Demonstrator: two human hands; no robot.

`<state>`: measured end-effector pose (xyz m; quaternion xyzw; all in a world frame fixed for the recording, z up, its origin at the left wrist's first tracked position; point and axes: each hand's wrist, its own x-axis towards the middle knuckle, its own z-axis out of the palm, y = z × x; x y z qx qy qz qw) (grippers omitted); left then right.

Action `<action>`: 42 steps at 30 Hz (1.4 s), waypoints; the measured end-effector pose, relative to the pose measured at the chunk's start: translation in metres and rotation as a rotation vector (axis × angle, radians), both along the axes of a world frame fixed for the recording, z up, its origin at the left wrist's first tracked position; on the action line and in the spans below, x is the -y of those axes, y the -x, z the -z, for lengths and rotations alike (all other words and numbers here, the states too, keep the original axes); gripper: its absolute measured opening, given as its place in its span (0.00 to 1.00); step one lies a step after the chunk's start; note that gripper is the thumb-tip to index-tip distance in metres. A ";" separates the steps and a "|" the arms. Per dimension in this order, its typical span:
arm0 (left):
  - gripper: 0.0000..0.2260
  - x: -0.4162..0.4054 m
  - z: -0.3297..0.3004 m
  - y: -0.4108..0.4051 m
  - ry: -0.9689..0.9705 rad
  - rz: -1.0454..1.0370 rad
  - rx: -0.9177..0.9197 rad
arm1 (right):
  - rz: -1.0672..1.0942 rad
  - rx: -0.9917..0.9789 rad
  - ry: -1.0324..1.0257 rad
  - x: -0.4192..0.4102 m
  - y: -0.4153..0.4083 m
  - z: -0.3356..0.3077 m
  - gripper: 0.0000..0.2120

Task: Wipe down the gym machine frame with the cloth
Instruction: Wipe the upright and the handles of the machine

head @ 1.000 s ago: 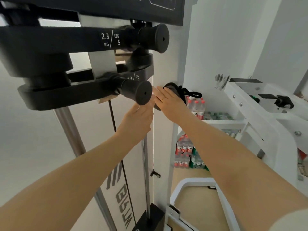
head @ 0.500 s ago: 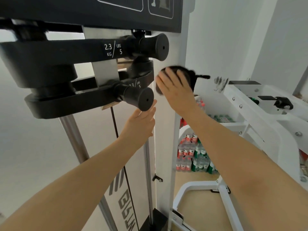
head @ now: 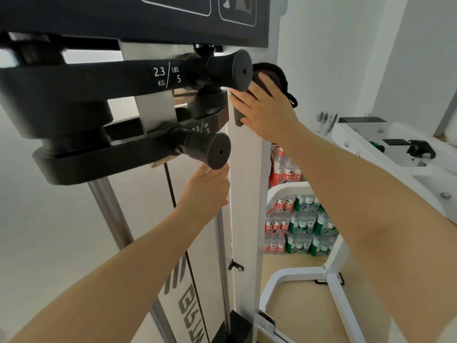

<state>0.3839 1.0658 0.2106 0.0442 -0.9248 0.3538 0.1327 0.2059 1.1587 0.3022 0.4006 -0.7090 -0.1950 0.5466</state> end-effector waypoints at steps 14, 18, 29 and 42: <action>0.06 -0.014 0.026 -0.010 0.120 0.073 -0.107 | 0.047 0.223 -0.451 -0.018 -0.011 0.152 0.25; 0.08 -0.011 0.056 -0.009 0.155 0.129 -0.089 | -0.044 0.012 -0.083 -0.007 0.001 0.131 0.23; 0.16 -0.014 0.131 -0.012 0.139 -0.001 0.284 | 0.078 0.161 -0.487 -0.021 -0.015 0.284 0.27; 0.13 -0.013 0.166 -0.005 0.006 -0.007 0.438 | 0.009 0.186 -0.191 -0.004 -0.008 0.291 0.27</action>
